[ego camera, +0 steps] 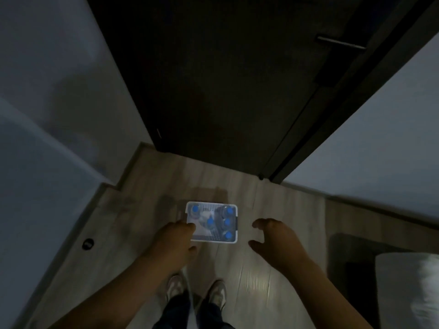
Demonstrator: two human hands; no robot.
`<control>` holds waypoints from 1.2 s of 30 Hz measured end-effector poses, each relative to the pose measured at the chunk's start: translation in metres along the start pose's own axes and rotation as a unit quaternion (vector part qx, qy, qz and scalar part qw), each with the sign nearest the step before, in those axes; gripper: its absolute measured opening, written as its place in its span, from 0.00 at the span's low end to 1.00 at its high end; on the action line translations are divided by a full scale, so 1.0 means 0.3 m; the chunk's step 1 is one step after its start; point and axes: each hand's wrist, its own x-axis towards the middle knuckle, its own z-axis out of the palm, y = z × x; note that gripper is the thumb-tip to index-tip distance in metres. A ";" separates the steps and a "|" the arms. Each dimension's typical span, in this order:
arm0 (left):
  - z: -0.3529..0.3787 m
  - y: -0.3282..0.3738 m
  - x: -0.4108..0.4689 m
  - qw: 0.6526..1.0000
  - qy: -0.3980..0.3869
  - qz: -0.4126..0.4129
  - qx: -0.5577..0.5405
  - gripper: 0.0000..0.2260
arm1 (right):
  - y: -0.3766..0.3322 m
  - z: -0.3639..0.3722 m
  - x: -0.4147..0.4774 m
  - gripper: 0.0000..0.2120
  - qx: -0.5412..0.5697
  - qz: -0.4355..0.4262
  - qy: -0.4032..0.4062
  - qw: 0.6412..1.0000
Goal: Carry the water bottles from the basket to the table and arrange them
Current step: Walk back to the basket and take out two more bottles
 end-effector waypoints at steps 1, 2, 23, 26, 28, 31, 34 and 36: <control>0.020 -0.009 0.029 1.000 -0.007 -0.001 -0.003 0.19 | 0.011 0.020 0.028 0.22 0.002 0.001 -0.003 1.000; 0.041 -0.019 0.059 1.000 -0.013 -0.001 -0.007 0.19 | 0.019 0.042 0.056 0.22 0.002 0.005 -0.007 1.000; 0.798 -0.344 0.900 0.998 -0.055 0.027 -0.009 0.15 | 0.322 0.870 0.892 0.22 0.063 0.039 -0.006 0.997; 0.938 -0.391 1.032 0.998 -0.042 0.038 -0.009 0.16 | 0.393 1.023 1.019 0.24 0.076 0.040 0.012 0.996; 1.018 -0.416 1.112 0.999 -0.020 0.044 -0.017 0.17 | 0.440 1.114 1.093 0.24 0.079 0.036 0.031 0.996; 1.119 -0.444 1.222 0.998 0.020 0.059 -0.014 0.19 | 0.508 1.240 1.194 0.23 0.097 0.021 0.073 0.992; 1.207 -0.461 1.302 0.995 0.044 0.091 -0.019 0.19 | 0.564 1.350 1.263 0.22 0.125 0.006 0.111 0.986; 1.255 -0.472 1.346 0.992 0.059 0.114 -0.017 0.19 | 0.595 1.416 1.289 0.22 0.128 -0.008 0.135 0.983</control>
